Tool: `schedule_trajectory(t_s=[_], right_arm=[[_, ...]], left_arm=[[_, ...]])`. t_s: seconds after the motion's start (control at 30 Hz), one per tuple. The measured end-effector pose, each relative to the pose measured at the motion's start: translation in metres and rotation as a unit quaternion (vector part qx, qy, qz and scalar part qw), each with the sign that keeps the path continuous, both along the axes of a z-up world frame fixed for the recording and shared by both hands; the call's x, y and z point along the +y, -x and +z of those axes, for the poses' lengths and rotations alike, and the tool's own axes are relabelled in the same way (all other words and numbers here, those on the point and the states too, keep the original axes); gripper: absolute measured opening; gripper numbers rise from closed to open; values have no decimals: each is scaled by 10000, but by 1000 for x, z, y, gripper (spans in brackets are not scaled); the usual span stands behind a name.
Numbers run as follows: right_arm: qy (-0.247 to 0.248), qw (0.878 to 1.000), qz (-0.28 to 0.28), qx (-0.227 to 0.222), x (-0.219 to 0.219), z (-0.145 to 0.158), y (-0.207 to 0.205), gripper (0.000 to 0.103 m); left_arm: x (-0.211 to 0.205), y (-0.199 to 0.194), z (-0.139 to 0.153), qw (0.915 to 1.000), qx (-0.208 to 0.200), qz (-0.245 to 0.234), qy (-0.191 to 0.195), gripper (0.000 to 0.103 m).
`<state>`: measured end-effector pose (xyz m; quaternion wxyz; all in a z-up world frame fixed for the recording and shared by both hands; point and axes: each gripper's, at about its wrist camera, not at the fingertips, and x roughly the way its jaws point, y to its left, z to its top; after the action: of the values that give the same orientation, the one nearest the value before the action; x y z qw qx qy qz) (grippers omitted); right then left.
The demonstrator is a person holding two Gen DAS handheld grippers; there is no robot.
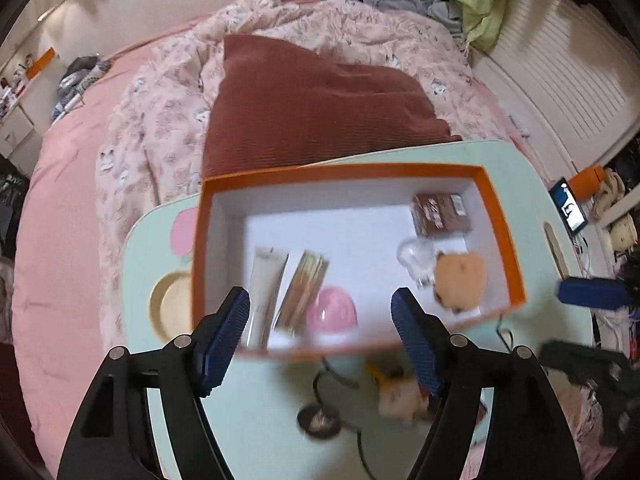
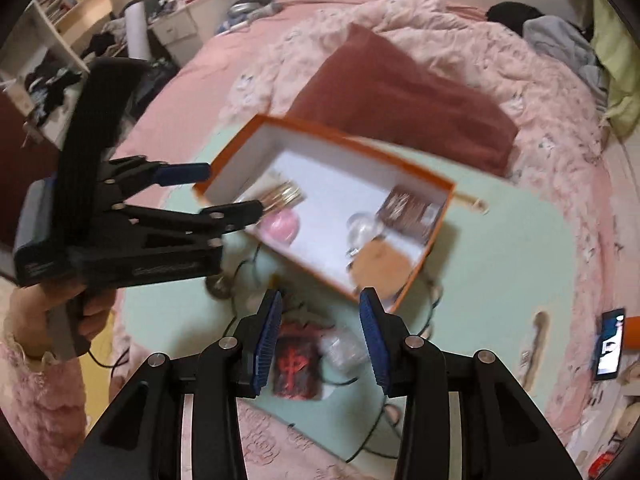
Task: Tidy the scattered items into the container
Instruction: 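Grasp the glass perfume bottle with the left gripper while the right gripper grasps the clear ball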
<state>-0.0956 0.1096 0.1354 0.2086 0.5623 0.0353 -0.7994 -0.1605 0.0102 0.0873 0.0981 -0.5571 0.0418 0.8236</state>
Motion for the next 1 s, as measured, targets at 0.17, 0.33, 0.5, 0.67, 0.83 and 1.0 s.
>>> schedule_trajectory(t_s=[0.17,0.33,0.5,0.67,0.83,1.0], right_arm=[[32,9993,-213,-312,5,-12,31,39],[171,9980,-375,-488,14,-32,52,40],[208,9976,-402,-521,20,-40,53,39],[223,9976,-437,-480,22,-37,53,39],[133,9980,-371,-503,17,-38,58,39],[-158,9970,-268,-708,-3,-60,76,40]], left_arm=[[9,24,-38,9989,-472,56,-53,72],[15,35,-69,9962,-828,60,271,40],[11,39,-72,9959,-874,20,227,25],[5,40,-61,9962,-851,94,166,18],[-7,39,-34,9975,-621,254,-201,18],[-9,29,-9,9979,-442,325,-345,18]])
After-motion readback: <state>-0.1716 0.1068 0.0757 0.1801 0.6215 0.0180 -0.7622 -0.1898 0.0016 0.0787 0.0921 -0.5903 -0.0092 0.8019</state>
